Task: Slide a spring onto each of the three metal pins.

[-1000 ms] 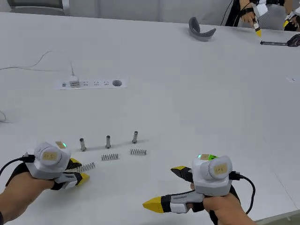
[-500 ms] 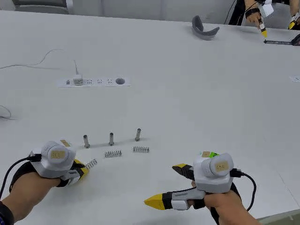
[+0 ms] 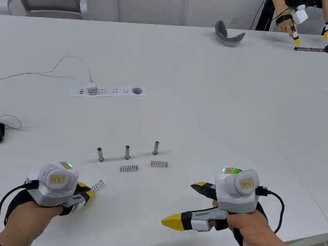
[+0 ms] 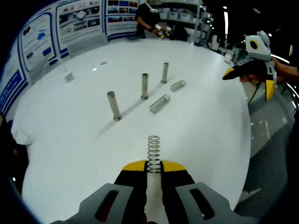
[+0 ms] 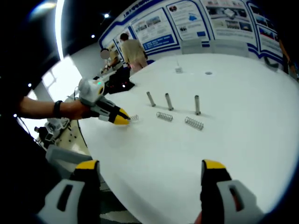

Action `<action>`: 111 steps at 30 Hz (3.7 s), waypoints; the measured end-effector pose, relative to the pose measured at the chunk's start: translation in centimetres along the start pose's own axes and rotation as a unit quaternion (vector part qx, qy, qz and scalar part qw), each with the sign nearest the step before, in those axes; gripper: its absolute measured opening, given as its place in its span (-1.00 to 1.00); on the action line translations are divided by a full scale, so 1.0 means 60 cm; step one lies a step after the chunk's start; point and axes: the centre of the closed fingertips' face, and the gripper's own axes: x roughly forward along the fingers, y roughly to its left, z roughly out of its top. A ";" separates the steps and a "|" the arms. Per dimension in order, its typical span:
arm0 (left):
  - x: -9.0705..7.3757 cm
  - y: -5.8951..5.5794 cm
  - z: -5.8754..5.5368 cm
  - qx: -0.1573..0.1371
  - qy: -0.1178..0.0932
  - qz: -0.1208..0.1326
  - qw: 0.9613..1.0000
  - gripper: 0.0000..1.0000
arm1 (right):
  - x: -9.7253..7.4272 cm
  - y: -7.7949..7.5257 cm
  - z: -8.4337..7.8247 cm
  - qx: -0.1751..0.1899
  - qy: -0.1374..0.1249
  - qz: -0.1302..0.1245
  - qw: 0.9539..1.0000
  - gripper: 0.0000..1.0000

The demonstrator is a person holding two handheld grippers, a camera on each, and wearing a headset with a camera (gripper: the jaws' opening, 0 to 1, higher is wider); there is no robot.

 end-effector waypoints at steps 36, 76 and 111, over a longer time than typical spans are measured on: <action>-0.080 -0.051 0.025 -0.006 -0.052 0.013 0.999 -0.80 | 0.028 0.034 0.028 -0.009 -0.003 0.043 0.999 0.78; -0.072 -0.206 0.146 0.131 -0.084 -0.078 0.985 -0.80 | 0.045 0.094 0.108 0.053 -0.090 0.136 0.985 0.06; -0.080 -0.228 0.174 0.141 -0.107 -0.112 0.978 -0.81 | 0.021 0.124 0.140 0.037 -0.082 0.187 0.978 -0.76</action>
